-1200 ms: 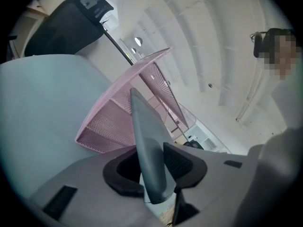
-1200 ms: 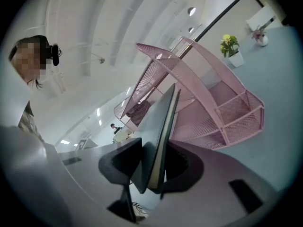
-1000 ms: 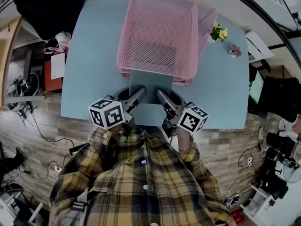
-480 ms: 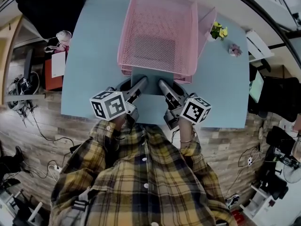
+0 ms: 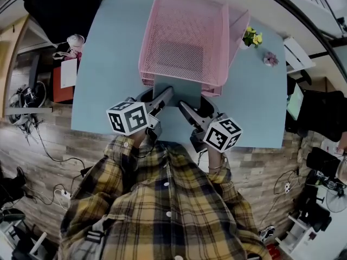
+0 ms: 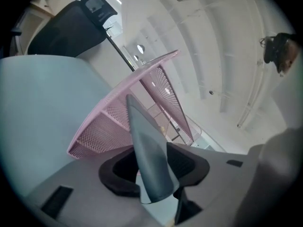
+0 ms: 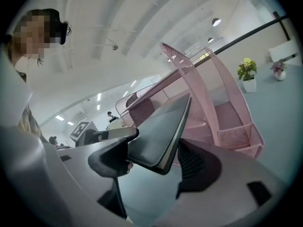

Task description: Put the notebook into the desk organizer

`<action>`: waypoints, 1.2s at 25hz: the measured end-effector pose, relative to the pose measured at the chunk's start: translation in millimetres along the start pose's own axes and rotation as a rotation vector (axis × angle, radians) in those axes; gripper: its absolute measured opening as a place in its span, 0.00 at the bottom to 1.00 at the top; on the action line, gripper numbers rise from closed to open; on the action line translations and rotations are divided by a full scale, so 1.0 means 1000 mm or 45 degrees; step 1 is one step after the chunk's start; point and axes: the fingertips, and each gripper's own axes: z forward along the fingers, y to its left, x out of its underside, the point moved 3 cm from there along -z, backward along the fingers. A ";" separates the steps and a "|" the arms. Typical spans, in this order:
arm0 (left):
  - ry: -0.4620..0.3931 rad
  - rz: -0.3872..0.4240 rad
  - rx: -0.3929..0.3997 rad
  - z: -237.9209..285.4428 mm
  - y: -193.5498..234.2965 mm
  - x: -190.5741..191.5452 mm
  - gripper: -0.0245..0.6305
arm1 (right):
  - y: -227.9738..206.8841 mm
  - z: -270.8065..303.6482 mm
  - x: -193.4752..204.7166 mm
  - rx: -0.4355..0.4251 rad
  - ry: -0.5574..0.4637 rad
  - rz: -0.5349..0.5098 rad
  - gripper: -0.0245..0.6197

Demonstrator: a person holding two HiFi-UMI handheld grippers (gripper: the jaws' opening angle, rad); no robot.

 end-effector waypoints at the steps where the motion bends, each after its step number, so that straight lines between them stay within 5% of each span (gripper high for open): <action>1: 0.003 0.033 -0.006 0.000 -0.002 0.001 0.33 | 0.001 -0.002 0.001 0.006 -0.011 -0.012 0.53; 8: 0.000 0.142 0.020 -0.007 -0.013 0.006 0.53 | 0.006 -0.018 0.007 0.081 -0.050 -0.258 0.53; 14: -0.008 0.452 -0.040 -0.037 -0.022 0.017 0.59 | 0.008 -0.025 0.009 0.137 -0.054 -0.406 0.53; 20: 0.030 0.817 -0.157 -0.047 -0.022 0.022 0.49 | 0.011 -0.024 0.015 0.139 -0.015 -0.543 0.53; 30: 0.049 1.057 -0.288 -0.051 -0.019 0.023 0.31 | 0.011 -0.026 0.010 0.214 -0.042 -0.654 0.41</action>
